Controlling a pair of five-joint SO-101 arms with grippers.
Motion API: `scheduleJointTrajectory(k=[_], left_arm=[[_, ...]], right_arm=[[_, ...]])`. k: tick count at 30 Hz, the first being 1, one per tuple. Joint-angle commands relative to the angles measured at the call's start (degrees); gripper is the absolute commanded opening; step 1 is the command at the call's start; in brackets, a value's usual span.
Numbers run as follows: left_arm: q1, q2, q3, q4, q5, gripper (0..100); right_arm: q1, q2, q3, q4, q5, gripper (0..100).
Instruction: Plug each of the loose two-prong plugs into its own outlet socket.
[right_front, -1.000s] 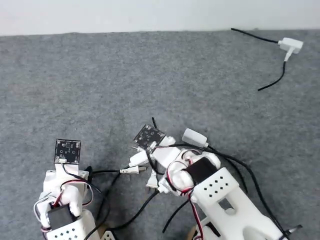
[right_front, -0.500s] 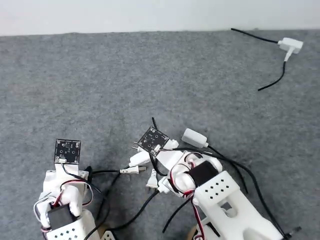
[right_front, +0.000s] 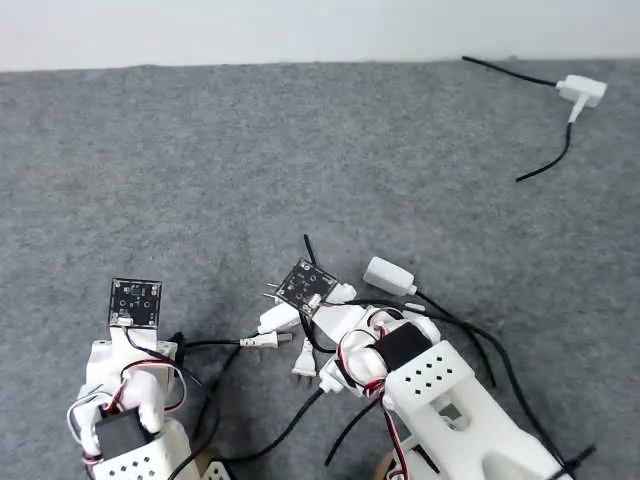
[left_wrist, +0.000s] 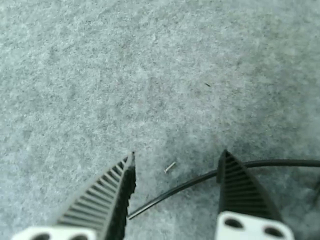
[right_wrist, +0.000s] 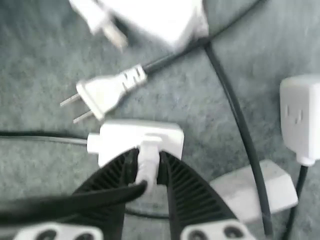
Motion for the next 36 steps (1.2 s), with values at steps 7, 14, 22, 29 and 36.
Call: scheduleJointTrajectory(k=[7, 14, 22, 29, 36], left_arm=[[-0.4, -0.2, -0.6, -1.5, -0.4, 25], [-0.4, -0.2, -0.6, -1.4, -0.4, 25], [-0.4, -0.4, -0.6, -0.8, -0.4, 25], [-0.5, -0.4, -0.6, -0.9, -0.4, 25], [-0.5, -0.4, -0.6, -1.1, -0.4, 25]], right_arm=[[0.3, -0.3, 0.9, -1.8, 1.1, 0.9], [0.3, -0.2, 6.6, -7.5, 1.1, 0.9], [0.3, -0.2, 10.8, -10.2, 1.1, 0.8], [0.4, -0.2, 12.0, -10.2, 1.1, 0.8], [0.7, -0.3, 13.9, -9.8, 5.5, 0.8]])
